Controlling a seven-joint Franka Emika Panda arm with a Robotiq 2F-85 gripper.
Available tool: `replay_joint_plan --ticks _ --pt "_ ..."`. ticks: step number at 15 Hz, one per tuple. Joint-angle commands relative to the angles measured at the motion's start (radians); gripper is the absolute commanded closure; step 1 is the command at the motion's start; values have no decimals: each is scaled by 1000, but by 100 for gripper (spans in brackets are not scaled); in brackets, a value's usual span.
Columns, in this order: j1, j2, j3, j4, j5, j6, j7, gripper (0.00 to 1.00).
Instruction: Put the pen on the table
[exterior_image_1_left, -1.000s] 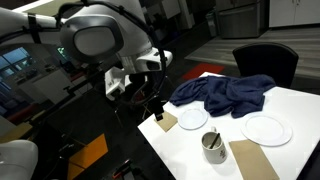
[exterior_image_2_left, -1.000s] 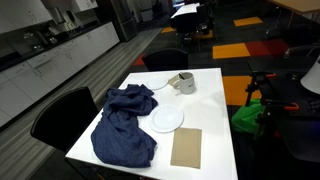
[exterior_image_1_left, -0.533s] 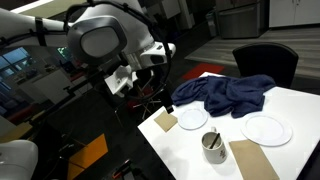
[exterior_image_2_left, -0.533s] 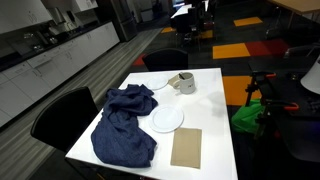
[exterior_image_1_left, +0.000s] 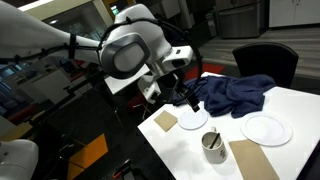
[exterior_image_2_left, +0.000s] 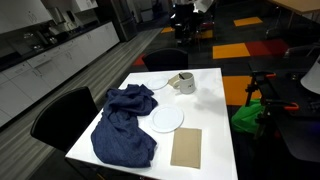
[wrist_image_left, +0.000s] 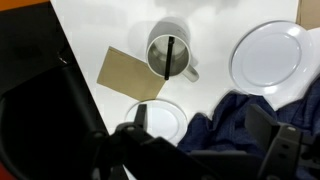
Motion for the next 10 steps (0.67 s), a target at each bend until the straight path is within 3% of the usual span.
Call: replay_joint_plan --ticks 1,5,10 --pt "-11 105 -4 15 10 168 -54 0" --pt "-22 204 7 -1 96 321 -132 0" --pt "-47 303 17 9 151 381 -172 0"
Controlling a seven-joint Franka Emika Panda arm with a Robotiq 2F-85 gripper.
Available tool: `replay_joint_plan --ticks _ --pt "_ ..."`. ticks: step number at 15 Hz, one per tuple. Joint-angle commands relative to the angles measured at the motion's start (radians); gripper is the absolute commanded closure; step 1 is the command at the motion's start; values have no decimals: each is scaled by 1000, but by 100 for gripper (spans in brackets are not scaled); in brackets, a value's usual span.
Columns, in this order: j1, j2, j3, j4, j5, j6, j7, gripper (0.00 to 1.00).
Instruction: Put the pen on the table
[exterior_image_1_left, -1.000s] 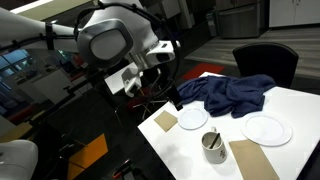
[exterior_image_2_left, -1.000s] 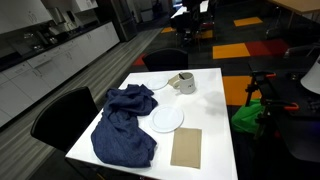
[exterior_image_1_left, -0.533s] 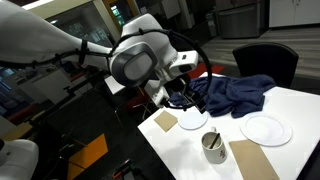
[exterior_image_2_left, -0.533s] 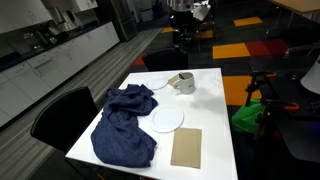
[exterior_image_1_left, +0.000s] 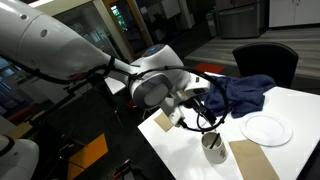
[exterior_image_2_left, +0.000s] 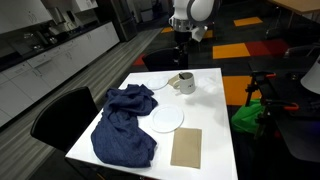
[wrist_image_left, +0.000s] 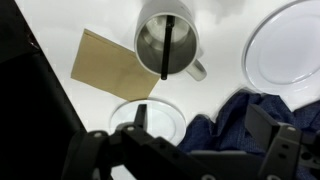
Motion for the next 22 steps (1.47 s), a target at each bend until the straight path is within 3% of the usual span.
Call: replay_joint_plan --ticks 1,13,16,18,19,22 --pt "-35 58 21 12 37 43 -43 0" --pt "8 89 -26 1 -48 57 32 0" --pt "16 89 -28 -7 -57 57 36 27" --pt "13 91 -27 -8 -56 54 34 37" --pt "12 93 -27 -8 -54 56 37 40" --pt "3 102 -19 -1 -40 45 28 36"
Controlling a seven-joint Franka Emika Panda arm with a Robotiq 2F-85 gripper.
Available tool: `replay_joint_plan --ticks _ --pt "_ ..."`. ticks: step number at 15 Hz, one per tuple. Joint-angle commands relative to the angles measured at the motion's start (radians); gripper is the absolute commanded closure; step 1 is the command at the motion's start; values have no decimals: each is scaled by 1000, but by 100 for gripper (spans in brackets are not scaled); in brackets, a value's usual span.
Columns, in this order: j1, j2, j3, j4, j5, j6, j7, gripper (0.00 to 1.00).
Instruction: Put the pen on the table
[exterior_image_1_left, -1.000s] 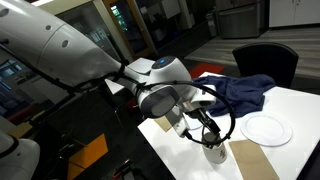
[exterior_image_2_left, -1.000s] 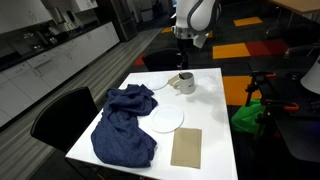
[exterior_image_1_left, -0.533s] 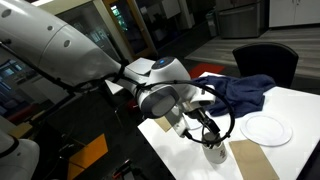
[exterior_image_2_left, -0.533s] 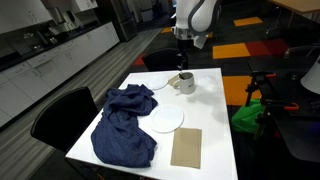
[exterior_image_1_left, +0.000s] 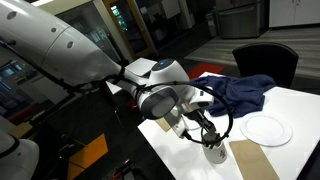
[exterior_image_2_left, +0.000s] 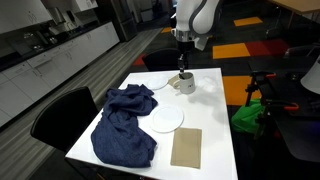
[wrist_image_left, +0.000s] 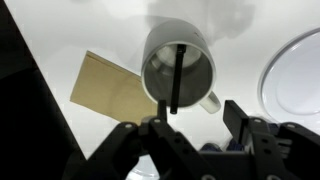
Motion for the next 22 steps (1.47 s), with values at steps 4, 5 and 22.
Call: replay_joint_plan --ticks 4,5,22 --pt "23 48 -26 11 -22 -4 49 48" --pt "24 56 -30 13 -24 -6 55 51" --pt "5 192 -5 131 12 -24 52 51"
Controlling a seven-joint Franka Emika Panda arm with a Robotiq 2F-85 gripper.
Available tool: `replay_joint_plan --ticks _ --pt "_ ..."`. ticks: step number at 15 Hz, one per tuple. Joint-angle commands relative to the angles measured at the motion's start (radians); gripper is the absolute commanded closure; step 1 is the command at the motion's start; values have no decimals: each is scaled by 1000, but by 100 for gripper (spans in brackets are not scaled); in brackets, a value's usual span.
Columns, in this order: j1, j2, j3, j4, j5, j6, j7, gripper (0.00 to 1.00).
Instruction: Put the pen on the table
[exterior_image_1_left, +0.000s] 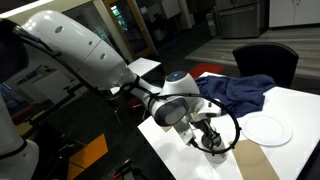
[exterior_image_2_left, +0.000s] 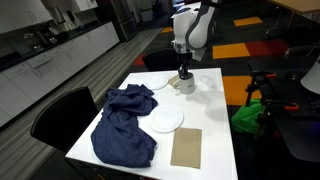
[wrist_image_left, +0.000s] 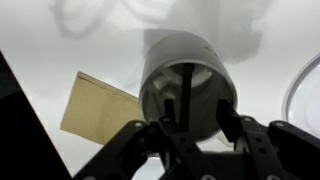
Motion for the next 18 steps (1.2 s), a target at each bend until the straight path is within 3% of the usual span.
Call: replay_joint_plan --ticks 1,6,7,9,12,18 --pt "-2 36 4 47 8 -24 15 51" --pt "-1 77 4 88 6 -13 13 50" --pt "1 84 4 95 6 -12 13 71" --pt "4 90 6 102 4 -11 12 79" --pt "19 75 2 90 -6 -21 16 100" --pt "112 4 -88 15 -57 18 90 97"
